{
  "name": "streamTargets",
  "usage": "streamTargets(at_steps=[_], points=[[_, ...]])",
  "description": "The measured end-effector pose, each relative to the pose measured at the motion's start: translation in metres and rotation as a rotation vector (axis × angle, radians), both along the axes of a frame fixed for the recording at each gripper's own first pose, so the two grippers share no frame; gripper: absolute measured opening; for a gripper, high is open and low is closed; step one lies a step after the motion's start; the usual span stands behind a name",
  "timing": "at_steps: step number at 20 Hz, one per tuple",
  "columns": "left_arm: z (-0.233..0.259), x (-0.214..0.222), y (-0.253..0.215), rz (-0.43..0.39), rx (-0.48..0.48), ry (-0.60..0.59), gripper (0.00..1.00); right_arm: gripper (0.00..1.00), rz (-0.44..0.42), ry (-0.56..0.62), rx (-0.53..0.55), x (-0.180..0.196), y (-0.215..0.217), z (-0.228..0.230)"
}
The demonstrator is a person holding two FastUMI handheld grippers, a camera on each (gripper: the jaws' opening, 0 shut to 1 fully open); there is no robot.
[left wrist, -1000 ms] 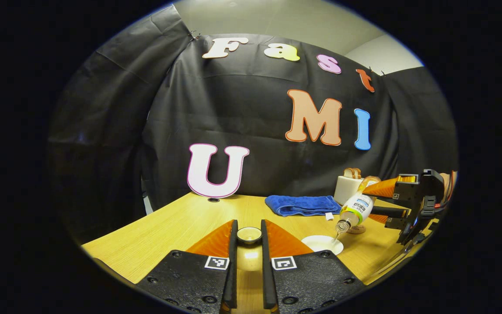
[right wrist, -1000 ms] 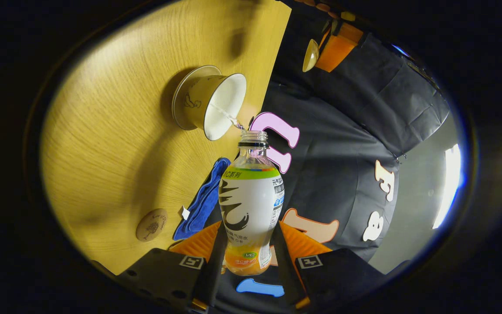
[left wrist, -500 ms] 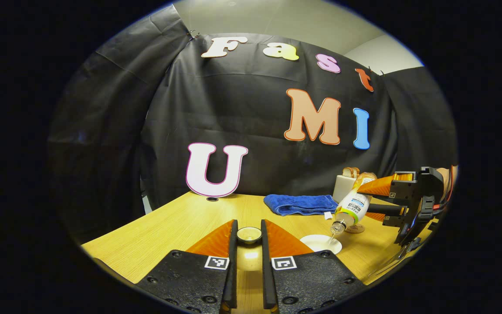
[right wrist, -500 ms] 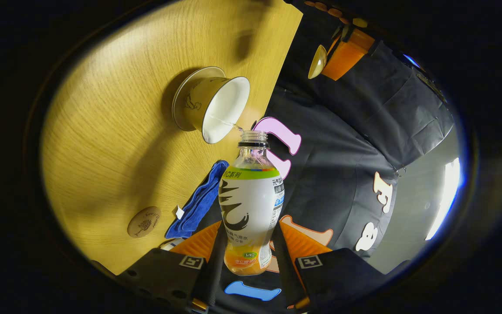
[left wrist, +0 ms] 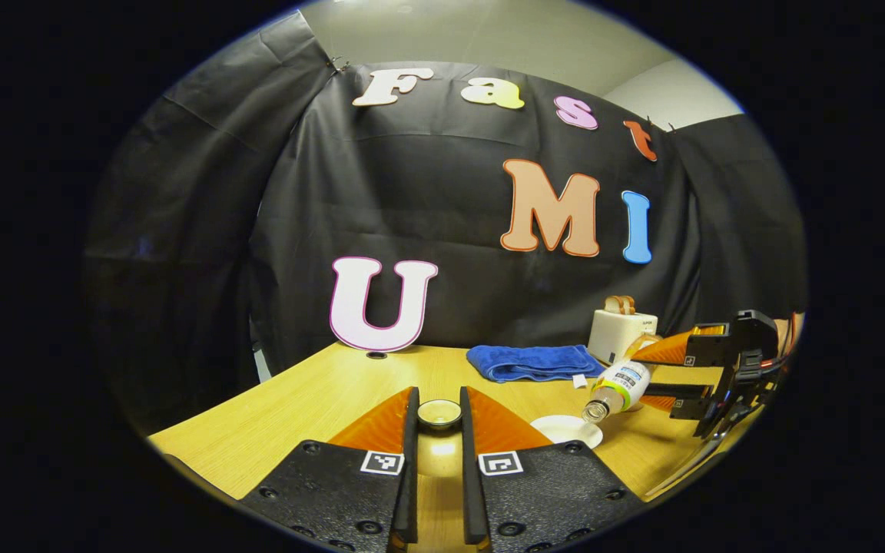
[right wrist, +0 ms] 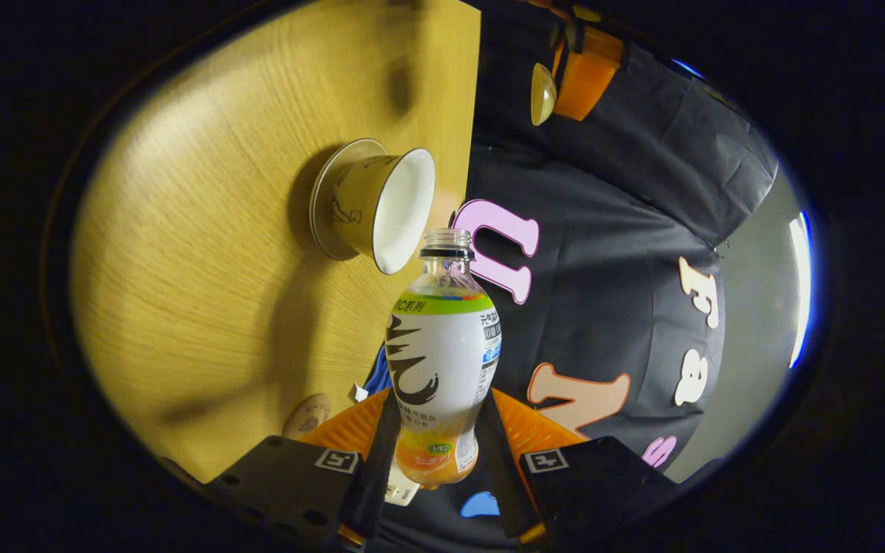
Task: Open the teacup lid with one hand, grasp the water bottle and pour water into the teacup with the other hand; after pouring, place the water bottle on the coaster and then close the teacup lid.
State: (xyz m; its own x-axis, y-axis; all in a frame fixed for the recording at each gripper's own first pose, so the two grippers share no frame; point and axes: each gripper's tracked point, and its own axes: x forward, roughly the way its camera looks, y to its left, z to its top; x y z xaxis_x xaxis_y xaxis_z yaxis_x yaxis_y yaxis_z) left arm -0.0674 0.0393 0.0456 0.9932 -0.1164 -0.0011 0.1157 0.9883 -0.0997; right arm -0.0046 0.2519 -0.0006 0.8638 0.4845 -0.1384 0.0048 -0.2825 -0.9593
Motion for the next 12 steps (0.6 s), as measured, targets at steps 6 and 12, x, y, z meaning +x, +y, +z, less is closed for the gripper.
streamTargets(at_steps=[6, 12], points=[[0.006, 0.001, -0.010, -0.019, 0.009, -0.004, 0.22, 0.63, -0.062, 0.165, 0.232, -0.012, -0.011, -0.026], [0.006, 0.004, -0.024, -0.041, 0.002, 0.009, 0.20, 0.64, -0.134, 0.299, 0.478, -0.012, -0.027, -0.019]])
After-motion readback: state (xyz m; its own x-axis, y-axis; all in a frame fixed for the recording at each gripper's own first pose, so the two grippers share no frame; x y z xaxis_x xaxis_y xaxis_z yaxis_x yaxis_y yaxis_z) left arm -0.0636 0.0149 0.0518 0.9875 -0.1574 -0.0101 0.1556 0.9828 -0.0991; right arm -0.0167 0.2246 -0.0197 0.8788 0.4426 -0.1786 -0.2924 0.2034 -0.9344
